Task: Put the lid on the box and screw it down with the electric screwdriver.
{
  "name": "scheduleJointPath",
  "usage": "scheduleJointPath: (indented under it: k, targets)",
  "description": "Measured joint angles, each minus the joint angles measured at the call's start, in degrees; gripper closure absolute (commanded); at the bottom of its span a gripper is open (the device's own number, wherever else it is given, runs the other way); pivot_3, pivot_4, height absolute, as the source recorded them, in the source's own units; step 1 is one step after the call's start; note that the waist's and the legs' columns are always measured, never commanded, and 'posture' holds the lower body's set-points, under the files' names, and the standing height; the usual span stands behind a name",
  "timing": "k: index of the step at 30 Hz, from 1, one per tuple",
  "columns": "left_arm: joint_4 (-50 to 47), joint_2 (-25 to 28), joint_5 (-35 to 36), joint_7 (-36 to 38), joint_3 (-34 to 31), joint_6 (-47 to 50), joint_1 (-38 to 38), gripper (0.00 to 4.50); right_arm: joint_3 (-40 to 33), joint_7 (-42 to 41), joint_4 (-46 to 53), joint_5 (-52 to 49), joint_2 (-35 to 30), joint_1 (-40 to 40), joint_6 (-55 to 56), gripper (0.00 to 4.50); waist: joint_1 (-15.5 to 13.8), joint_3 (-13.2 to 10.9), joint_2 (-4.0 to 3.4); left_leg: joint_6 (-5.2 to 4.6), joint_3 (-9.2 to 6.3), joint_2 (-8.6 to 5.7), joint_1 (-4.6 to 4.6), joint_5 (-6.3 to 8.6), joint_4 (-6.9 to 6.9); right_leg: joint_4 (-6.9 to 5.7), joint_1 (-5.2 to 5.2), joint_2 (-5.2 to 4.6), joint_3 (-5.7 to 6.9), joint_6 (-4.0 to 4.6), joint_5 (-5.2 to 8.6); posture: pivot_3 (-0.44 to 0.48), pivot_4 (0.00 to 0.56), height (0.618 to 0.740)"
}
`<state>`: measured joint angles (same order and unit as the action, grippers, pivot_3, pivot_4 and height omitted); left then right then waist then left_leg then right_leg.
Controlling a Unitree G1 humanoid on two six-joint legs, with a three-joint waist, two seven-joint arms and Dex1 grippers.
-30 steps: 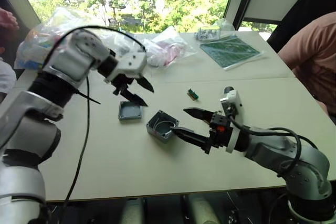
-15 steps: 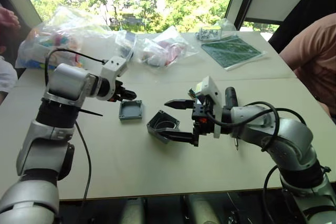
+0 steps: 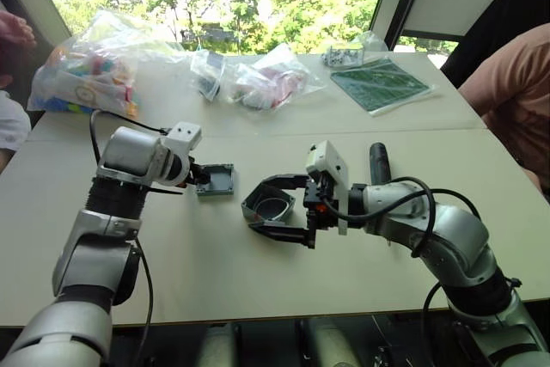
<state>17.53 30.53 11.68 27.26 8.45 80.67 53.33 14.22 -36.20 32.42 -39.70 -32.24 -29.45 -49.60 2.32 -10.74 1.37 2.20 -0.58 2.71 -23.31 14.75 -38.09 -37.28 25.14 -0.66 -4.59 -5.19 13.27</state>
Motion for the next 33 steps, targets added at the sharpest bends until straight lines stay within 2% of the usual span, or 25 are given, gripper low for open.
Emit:
scheduleJointPath:
  k: [3, 6, 8, 9, 10, 11, 23, 28, 33]
  targets:
    - [3.3, -0.9, -0.5, -0.2, -0.2, -3.2, 0.4, 1.79, 0.0, 0.6, 0.0, 0.2, 0.4, 0.0, -0.1, 0.0, 0.0, 0.1, -0.06, 0.0, 0.0, 0.0, 0.22, 0.0, 0.01, 0.0, -0.23, 0.0, 0.0, 0.01, 0.02, 0.0, 0.15, 0.74]
    - [5.7, -1.4, -0.7, -0.2, -0.3, -5.4, 0.4, 2.54, 0.0, 1.1, 0.1, 0.2, 0.8, 0.0, -0.2, 0.0, 0.0, 0.1, -0.06, 0.0, 0.0, 0.0, 0.66, 0.01, 0.08, 0.1, -0.66, 0.0, 0.0, 0.18, 0.15, 0.0, 0.15, 0.74]
    - [6.2, -1.5, -0.8, -0.2, -0.5, -6.0, 0.4, 3.37, -0.1, 1.3, 0.4, 0.2, 0.8, 0.0, -0.5, 0.0, 0.1, 0.1, -0.05, 0.01, 0.02, 0.0, 0.79, 0.01, 0.13, 0.12, -0.76, -0.01, -0.01, 0.07, 0.23, 0.0, 0.15, 0.74]
    - [6.3, -1.4, -1.0, -0.2, -0.7, -6.0, 0.5, 3.64, -0.1, 1.4, 0.6, 0.2, 0.8, 0.0, -0.7, 0.0, 0.1, 0.1, -0.06, 0.0, 0.02, 0.0, 0.8, 0.01, 0.16, 0.12, -0.76, 0.0, -0.01, 0.07, 0.23, 0.0, 0.15, 0.74]
    - [6.5, -1.3, -1.2, -0.3, -0.9, -6.0, 0.5, 4.14, -0.3, 1.4, 1.0, 0.2, 0.8, 0.0, -0.9, 0.0, 0.1, 0.1, -0.08, 0.0, 0.02, 0.0, 0.81, 0.01, 0.17, 0.12, -0.76, 0.0, -0.01, 0.08, 0.23, 0.0, 0.15, 0.74]
    - [6.5, -1.3, -1.2, -0.3, -1.1, -5.9, 0.5, 4.39, -0.4, 1.4, 1.1, 0.1, 0.8, 0.0, -1.0, 0.0, 0.1, 0.1, -0.1, 0.0, 0.02, 0.0, 0.81, 0.01, 0.18, 0.12, -0.76, -0.01, -0.01, 0.09, 0.23, 0.0, 0.15, 0.74]
    - [-2.2, -1.9, -0.2, -3.0, -8.0, -2.6, -4.8, 4.46, -2.4, 0.9, -0.3, -0.5, 1.7, -0.8, -2.0, 0.0, 0.2, 0.1, -0.08, 0.0, 0.01, 0.01, 0.84, 0.02, 0.24, 0.11, -0.75, 0.0, -0.02, 0.1, 0.24, 0.0, 0.15, 0.74]
    - [-9.4, -2.2, 3.2, -0.3, -11.9, -10.1, -7.3, 4.46, -8.2, 3.4, -4.8, -4.2, 6.6, -3.2, -2.8, 0.0, 0.0, 0.0, 0.14, 0.01, 0.0, 0.03, 0.53, 0.01, 0.21, 0.16, -0.53, -0.01, 0.01, 0.04, 0.07, 0.0, 0.15, 0.74]
    - [-20.1, -1.8, 7.5, 1.7, -16.9, -15.0, -5.7, 4.46, -11.2, 9.3, -14.8, -3.7, 11.5, -7.0, -5.2, 0.0, 0.2, 0.0, 0.13, 0.01, 0.04, 0.02, 0.34, 0.01, 0.2, 0.2, -0.37, -0.05, -0.01, 0.01, 0.05, 0.0, 0.15, 0.74]
